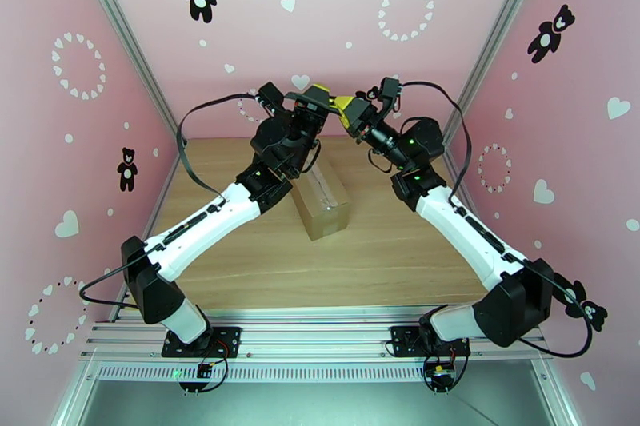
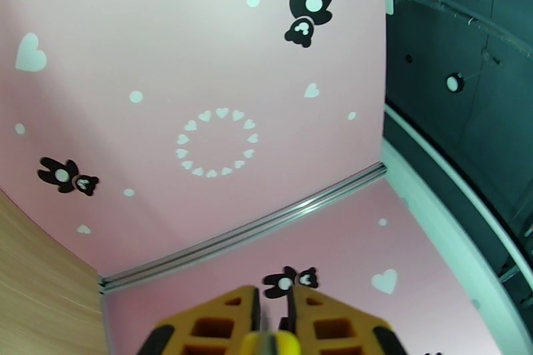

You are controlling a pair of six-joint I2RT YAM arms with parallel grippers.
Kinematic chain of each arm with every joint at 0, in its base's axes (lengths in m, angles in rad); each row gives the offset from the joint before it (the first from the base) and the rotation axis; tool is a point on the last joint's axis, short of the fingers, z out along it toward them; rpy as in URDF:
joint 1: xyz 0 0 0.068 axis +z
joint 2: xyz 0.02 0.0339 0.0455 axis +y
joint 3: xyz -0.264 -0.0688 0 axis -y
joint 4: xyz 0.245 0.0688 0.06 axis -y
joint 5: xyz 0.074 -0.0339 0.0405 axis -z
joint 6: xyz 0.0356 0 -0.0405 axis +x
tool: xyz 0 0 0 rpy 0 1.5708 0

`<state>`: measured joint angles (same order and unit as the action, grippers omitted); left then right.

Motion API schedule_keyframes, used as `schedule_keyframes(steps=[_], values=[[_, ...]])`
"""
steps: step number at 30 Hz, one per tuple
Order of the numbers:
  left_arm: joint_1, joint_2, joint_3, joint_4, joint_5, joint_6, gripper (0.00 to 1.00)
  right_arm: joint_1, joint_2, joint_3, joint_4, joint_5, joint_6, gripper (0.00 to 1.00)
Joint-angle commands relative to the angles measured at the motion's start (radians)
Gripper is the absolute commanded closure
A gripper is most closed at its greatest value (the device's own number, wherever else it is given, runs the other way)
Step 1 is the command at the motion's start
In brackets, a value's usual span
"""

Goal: Unpack the express box

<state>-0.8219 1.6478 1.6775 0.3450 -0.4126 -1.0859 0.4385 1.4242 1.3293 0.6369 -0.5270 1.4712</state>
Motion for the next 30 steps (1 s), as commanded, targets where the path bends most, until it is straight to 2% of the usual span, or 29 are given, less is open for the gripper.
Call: schedule_keyframes(steps=[1, 6, 7, 9, 10, 13, 16, 21, 28, 30], values=[[-0.008, 0.037, 0.004, -0.123, -0.037, 0.094, 1.00, 0.010, -0.033, 0.023, -0.010, -0.021, -0.083, 1.00], [-0.008, 0.025, 0.016, -0.213, -0.034, 0.080, 1.00, 0.010, -0.067, 0.023, -0.134, 0.007, -0.182, 1.00], [-0.007, 0.020, 0.016, -0.229, -0.029, 0.079, 0.95, 0.009, -0.074, 0.024, -0.161, 0.015, -0.203, 1.00], [-0.007, 0.014, 0.013, -0.259, -0.012, 0.063, 0.71, 0.009, -0.082, 0.028, -0.200, 0.024, -0.237, 1.00], [-0.007, 0.012, 0.007, -0.259, 0.007, 0.061, 0.63, 0.011, -0.086, 0.031, -0.220, 0.028, -0.253, 1.00], [-0.008, 0.007, -0.012, -0.267, 0.055, 0.034, 0.47, 0.011, -0.102, 0.031, -0.284, 0.063, -0.308, 1.00], [-0.010, -0.006, -0.039, -0.279, 0.081, 0.015, 0.42, 0.011, -0.115, 0.033, -0.329, 0.090, -0.360, 1.00], [-0.011, -0.031, -0.061, -0.326, 0.147, 0.010, 0.40, 0.013, -0.114, 0.037, -0.365, 0.124, -0.395, 1.00], [-0.011, -0.055, -0.073, -0.457, 0.306, 0.004, 0.37, 0.012, -0.089, 0.039, -0.413, 0.177, -0.420, 1.00], [-0.011, -0.074, -0.103, -0.472, 0.334, 0.001, 0.37, 0.011, -0.090, 0.035, -0.433, 0.204, -0.471, 1.00]])
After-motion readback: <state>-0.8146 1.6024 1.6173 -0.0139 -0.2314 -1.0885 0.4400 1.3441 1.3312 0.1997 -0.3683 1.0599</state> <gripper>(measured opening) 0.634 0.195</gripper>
